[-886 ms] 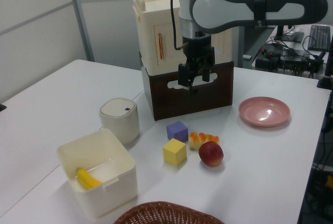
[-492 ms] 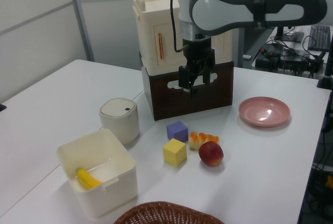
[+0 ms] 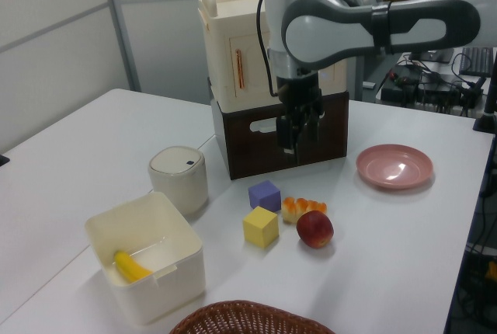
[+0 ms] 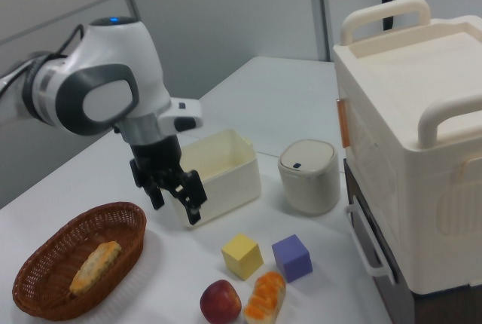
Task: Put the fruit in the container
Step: 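Move the gripper from above the cabinet toward the red apple, then lower the open gripper onto the red apple and close on it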
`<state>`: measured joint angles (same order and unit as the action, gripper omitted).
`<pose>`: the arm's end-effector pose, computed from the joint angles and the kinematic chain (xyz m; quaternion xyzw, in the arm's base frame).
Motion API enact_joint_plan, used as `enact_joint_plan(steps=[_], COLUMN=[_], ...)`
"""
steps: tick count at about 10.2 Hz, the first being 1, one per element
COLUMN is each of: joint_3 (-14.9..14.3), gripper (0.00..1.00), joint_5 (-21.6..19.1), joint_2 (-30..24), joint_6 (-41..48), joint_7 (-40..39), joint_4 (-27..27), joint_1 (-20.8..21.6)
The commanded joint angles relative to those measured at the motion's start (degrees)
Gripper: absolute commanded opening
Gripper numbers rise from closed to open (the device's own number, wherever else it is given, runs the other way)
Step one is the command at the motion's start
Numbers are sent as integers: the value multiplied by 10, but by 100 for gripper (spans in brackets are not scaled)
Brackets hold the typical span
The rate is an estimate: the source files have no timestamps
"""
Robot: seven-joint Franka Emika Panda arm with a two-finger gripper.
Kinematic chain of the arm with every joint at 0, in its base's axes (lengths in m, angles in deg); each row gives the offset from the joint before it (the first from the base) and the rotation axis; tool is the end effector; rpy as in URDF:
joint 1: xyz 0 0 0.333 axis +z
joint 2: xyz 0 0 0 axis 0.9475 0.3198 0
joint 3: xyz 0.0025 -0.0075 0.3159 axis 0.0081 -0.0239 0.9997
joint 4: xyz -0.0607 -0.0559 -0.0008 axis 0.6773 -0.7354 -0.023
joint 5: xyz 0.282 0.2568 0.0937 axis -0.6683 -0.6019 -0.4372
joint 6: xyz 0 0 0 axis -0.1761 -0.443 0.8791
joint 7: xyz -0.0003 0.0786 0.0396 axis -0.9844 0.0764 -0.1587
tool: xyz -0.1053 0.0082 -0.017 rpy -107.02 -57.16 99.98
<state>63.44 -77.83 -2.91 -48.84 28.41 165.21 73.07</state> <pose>0.5484 -0.0109 0.5601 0.9994 0.0188 -0.0282 0.0110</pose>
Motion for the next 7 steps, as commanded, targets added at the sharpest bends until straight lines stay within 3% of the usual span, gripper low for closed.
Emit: enact_joint_plan(steps=[1,4,7], joint_3=[-8,-8,-9], gripper=[100,100,100], joint_5=[-6,-6,-6], joint_2=[-2,25,90], joint_6=[-39,-67,-139], joint_7=[-91,-91,-84], joint_4=[53,76,109], joint_1=[-34,-37,-42])
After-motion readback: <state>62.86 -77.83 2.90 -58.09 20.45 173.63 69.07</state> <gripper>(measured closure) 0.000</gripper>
